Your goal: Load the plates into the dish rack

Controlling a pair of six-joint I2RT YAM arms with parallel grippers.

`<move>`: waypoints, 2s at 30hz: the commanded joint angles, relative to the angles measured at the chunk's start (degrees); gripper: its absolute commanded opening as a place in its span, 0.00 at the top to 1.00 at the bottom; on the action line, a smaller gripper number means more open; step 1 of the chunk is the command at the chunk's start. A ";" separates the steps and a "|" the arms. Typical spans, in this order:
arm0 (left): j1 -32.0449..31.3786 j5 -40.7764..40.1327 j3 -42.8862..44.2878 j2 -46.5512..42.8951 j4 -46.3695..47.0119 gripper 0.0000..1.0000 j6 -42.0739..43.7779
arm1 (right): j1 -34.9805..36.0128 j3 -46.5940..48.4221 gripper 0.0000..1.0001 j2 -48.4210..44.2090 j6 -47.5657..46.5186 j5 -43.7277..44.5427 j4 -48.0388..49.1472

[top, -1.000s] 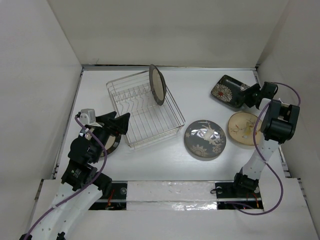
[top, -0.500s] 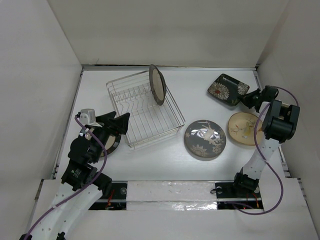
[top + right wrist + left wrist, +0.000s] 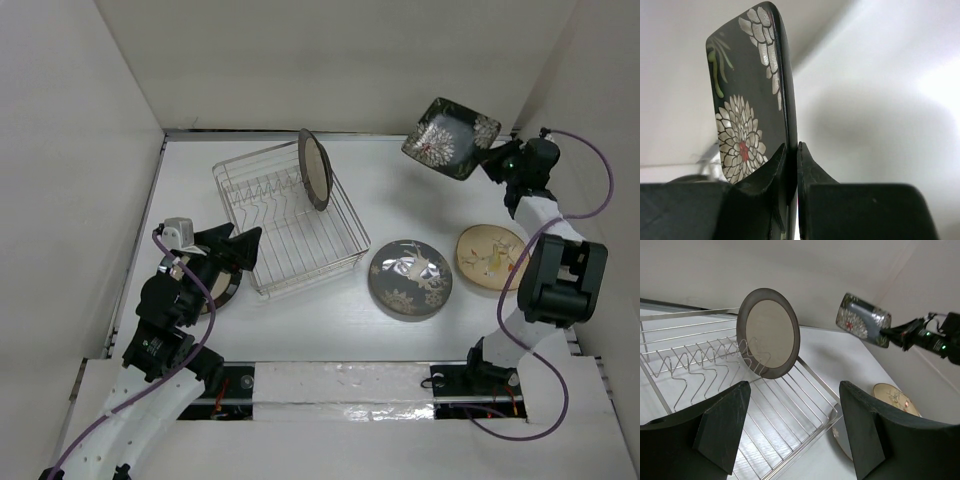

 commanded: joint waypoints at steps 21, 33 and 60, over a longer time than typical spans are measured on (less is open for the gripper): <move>-0.32 -0.40 1.11 -0.48 2.32 0.30 2.06 | 43.24 63.27 1.00 -0.64 -33.53 26.49 -40.08; -0.32 -0.58 0.93 -1.88 1.96 0.30 2.23 | 59.68 83.52 1.00 17.99 -38.11 43.10 -45.65; -0.32 0.65 0.67 -1.44 2.40 0.30 2.32 | 61.54 78.24 1.00 25.65 -45.40 62.27 -50.74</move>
